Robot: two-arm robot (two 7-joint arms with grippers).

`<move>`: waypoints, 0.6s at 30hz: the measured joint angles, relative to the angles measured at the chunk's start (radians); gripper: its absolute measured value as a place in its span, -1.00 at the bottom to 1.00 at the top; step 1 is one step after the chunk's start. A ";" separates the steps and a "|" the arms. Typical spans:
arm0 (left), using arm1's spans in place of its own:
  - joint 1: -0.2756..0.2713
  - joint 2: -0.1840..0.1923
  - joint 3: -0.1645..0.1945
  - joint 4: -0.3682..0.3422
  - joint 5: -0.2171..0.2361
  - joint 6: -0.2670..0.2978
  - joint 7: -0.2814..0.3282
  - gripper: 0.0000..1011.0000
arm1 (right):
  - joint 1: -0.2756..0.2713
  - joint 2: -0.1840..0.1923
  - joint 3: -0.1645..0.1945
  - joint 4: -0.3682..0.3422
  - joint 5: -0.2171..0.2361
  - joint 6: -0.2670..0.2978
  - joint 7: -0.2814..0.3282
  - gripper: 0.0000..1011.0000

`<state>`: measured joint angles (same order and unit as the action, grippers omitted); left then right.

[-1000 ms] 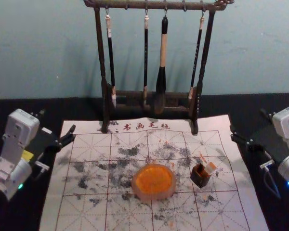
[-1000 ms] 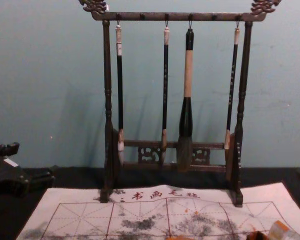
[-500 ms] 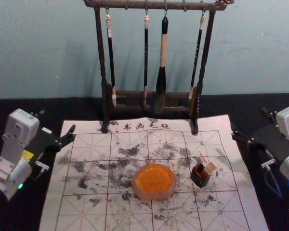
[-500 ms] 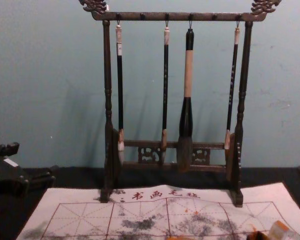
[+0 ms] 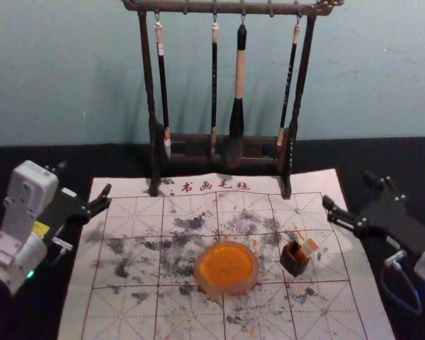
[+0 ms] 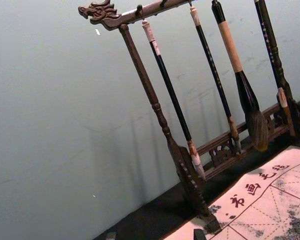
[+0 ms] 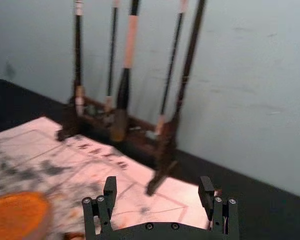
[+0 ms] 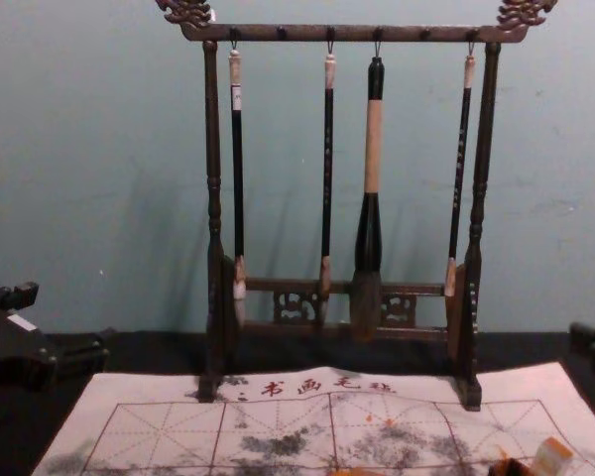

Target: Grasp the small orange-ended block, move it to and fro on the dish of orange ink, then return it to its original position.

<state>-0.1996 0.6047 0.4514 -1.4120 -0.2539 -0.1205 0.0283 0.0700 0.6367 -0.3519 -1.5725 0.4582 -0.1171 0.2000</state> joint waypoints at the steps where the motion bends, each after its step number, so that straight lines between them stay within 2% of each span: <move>1: 0.000 0.000 0.000 0.000 0.000 0.000 0.000 0.98 | -0.004 0.001 0.000 -0.003 0.004 0.001 0.009 0.98; 5: 0.000 0.000 0.000 0.000 0.000 0.000 0.000 0.98 | -0.023 0.005 -0.009 -0.010 0.022 0.012 0.072 0.98; 18: 0.000 0.000 0.000 0.000 0.000 0.000 0.000 0.98 | -0.031 -0.009 -0.029 0.018 0.021 0.052 0.164 0.98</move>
<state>-0.1995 0.6047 0.4514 -1.4120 -0.2539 -0.1205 0.0282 0.0386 0.6277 -0.3807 -1.5545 0.4792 -0.0653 0.3642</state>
